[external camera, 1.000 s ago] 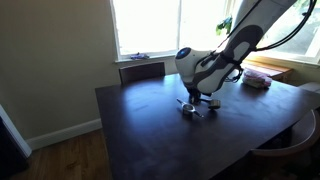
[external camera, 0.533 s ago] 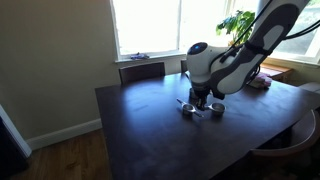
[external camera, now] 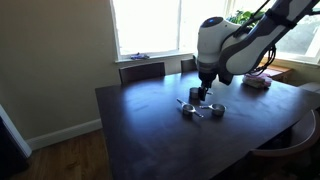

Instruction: Unstack the pots on the table

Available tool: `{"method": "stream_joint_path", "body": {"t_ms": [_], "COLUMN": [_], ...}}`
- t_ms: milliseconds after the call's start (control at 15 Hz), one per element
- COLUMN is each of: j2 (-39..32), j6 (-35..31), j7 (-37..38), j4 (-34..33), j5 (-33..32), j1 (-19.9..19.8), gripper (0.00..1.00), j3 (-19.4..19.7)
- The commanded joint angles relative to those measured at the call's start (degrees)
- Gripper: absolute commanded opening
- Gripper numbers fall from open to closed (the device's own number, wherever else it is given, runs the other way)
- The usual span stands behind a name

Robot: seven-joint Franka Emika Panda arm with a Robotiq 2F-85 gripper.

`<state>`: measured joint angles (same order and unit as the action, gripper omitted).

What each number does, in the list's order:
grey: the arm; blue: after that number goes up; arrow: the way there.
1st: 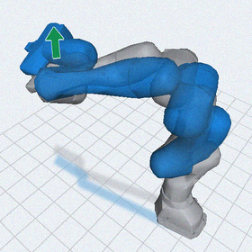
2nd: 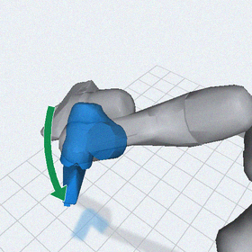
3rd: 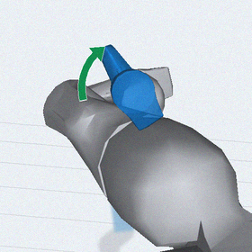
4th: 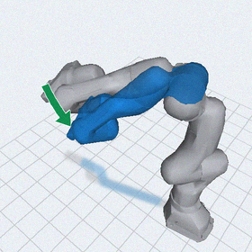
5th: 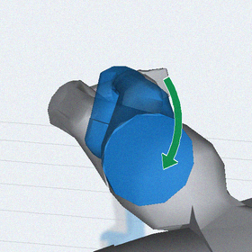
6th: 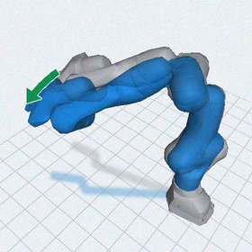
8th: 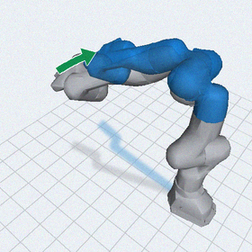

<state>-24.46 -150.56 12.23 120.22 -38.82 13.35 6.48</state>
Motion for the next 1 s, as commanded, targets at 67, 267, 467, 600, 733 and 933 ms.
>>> {"method": "stream_joint_path", "body": {"t_ms": [67, 267, 467, 600, 733, 933], "j2": [1.0, -2.5, -6.2, -8.2, -9.8, -11.8], "j6": [-0.1, -0.7, -0.4, -0.1, 0.2, 0.8], "j7": [-4.0, -3.7, -3.1, -3.6, -4.2, -4.7], "j4": [-1.8, -5.5, -9.5, -11.7, -13.5, -15.8], "j5": [9.6, 14.6, 16.5, 17.7, 18.5, 19.5], "j1": [-4.5, -4.3, -3.5, -3.6, -3.7, -3.7], "gripper": [1.0, 0.96, 0.89, 0.86, 0.81, 0.69], "j3": [-3.5, -3.6, -3.1, -3.0, -2.9, -2.8]}}
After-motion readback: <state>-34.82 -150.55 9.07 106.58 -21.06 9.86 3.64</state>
